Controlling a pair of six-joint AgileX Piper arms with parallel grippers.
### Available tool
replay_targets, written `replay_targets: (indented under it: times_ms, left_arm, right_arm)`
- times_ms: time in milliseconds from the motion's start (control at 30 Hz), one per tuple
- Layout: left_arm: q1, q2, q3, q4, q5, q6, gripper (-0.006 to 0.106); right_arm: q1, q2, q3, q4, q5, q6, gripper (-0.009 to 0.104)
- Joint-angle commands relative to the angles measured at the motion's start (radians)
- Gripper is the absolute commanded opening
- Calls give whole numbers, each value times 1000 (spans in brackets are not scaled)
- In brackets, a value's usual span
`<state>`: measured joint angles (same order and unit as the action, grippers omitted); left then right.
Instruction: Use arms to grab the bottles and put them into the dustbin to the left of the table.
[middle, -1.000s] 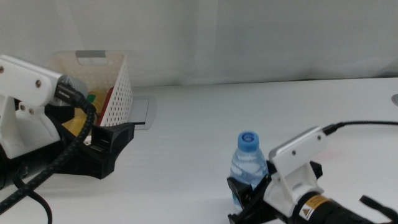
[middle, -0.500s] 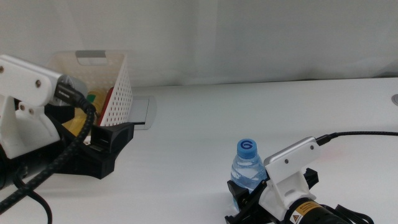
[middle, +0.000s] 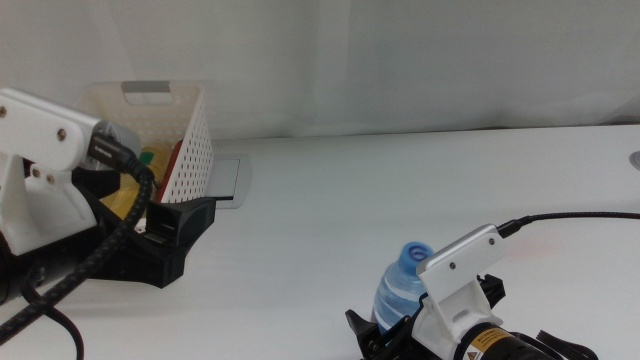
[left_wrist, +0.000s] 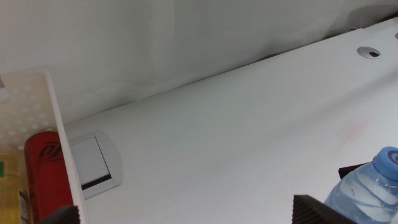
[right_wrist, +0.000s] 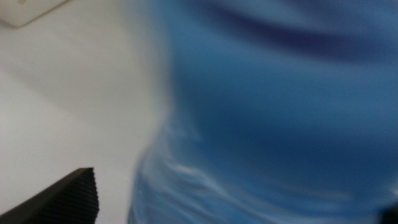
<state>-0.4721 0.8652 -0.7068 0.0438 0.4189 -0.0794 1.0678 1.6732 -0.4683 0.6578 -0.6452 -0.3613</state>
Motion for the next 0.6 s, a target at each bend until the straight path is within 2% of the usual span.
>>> replay_targets:
  times_ms: [0,233,333,433,567]
  left_arm:
    - [-6,-3,4,-7,1,-3,88]
    - [-6,-3,4,-7,1,-3,88]
    - [-6,-3,4,-7,1,-3,88]
    - [-6,-3,4,-7,1,-3,88]
    - [-6,-3,4,-7,-10,-3,88]
  right_arm:
    - [-1,6,-2,-11,3,-1,103]
    - [-1,-128,-2,-11,69,-16,103]
    - [-1,-197,-2,-1,146,-95,103]
    - [-1,-272,-1,70,240,-196,103]
    - [-1,-386,-1,238,311,-377,103]
